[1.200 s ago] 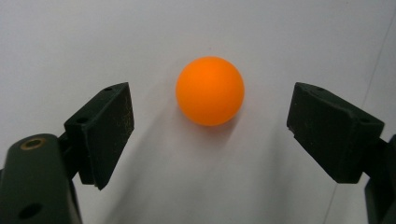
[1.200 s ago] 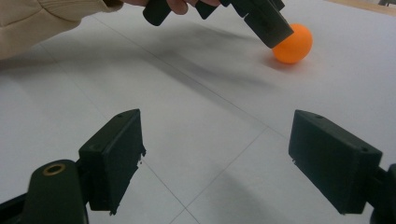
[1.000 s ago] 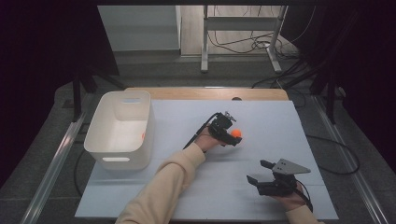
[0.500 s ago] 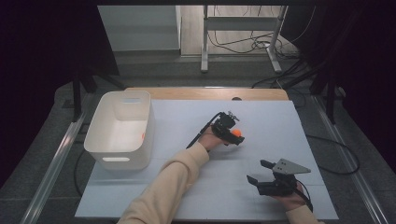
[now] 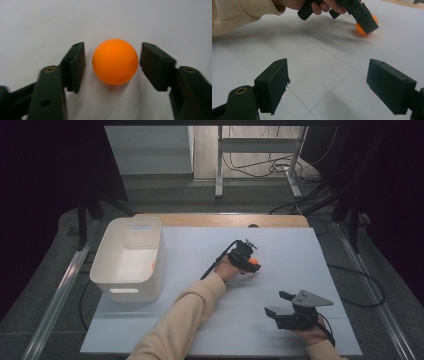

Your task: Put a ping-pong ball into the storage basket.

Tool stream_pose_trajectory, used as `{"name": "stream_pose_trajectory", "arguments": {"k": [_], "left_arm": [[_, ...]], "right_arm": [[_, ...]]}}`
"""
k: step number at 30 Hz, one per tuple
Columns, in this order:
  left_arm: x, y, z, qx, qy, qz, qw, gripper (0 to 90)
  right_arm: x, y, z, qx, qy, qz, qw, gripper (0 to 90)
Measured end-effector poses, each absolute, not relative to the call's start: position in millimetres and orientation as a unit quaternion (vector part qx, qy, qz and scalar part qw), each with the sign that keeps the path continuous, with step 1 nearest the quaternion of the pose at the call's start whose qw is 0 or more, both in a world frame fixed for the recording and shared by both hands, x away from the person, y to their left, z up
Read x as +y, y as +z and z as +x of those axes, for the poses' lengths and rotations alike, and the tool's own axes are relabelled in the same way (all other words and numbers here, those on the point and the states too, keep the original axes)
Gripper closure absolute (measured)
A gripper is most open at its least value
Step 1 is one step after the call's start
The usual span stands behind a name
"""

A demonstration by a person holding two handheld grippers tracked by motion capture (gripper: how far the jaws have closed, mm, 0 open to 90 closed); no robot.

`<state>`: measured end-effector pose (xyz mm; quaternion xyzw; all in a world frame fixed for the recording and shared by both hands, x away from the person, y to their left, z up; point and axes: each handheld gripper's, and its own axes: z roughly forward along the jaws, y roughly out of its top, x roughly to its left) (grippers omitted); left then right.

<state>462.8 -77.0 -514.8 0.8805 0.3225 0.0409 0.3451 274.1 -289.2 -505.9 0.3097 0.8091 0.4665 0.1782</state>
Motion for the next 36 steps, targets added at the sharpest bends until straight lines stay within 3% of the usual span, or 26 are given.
{"name": "stream_pose_trajectory", "arguments": {"k": [3, 36], "left_arm": [[-76.1, -514.1, 462.5, 0.32, 0.038, 0.882, 0.343, 50.4], [-49.6, -485.0, 433.2, 0.288, 0.042, 0.876, 0.384, 50.2]], "right_arm": [[-289.3, -505.9, 273.8, 0.809, 0.466, 0.31, 0.179, 18.3], [-289.1, -505.9, 273.4, 0.809, 0.466, 0.307, 0.183, 18.5]]}}
